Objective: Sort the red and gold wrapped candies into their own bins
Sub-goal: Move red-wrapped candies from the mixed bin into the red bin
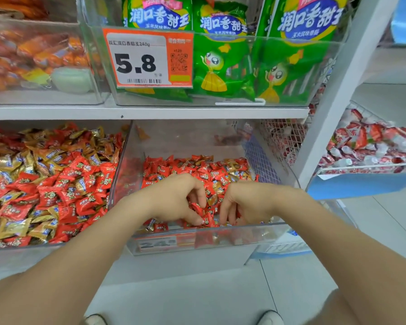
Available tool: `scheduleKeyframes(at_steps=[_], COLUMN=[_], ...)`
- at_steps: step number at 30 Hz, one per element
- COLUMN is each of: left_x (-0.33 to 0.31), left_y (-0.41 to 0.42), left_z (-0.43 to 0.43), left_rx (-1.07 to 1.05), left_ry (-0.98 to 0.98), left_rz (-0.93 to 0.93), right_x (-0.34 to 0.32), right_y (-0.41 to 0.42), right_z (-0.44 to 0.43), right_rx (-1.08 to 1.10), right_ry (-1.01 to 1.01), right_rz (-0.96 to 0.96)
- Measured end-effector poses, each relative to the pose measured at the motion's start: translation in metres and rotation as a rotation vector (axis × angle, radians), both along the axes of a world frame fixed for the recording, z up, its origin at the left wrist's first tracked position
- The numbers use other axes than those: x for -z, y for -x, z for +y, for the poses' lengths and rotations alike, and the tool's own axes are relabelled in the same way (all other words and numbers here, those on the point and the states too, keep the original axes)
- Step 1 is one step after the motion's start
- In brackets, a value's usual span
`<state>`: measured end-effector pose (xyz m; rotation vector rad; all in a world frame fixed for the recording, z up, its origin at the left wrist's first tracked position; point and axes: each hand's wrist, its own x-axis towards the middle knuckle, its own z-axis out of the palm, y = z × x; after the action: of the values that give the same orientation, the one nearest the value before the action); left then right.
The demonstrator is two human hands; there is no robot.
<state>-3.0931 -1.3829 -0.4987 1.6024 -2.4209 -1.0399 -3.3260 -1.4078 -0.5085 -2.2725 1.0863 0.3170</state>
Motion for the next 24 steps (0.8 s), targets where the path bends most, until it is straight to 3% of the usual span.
scheduleKeyframes(at_steps=[3, 9, 14, 17, 24], left_x=[0.002, 0.017, 0.019, 0.019, 0.012], left_y=[0.002, 0.014, 0.016, 0.014, 0.015], left_z=[-0.001, -0.004, -0.006, -0.008, -0.002], left_rx=[0.036, 0.060, 0.108, 0.027, -0.065], left_ry=[-0.100, -0.023, 0.081, 0.114, 0.190], left_rz=[-0.054, -0.234, -0.232, -0.107, 0.024], right_x=[0.000, -0.008, -0.009, -0.014, 0.002], right_y=[-0.002, 0.007, 0.014, 0.021, 0.008], right_z=[0.003, -0.001, 0.004, 0.007, 0.005], right_rx=[0.031, 0.193, 0.169, 0.142, -0.002], right_ry=[0.060, 0.175, 0.114, 0.078, 0.208], right_rz=[-0.071, -0.283, -0.209, -0.147, 0.012])
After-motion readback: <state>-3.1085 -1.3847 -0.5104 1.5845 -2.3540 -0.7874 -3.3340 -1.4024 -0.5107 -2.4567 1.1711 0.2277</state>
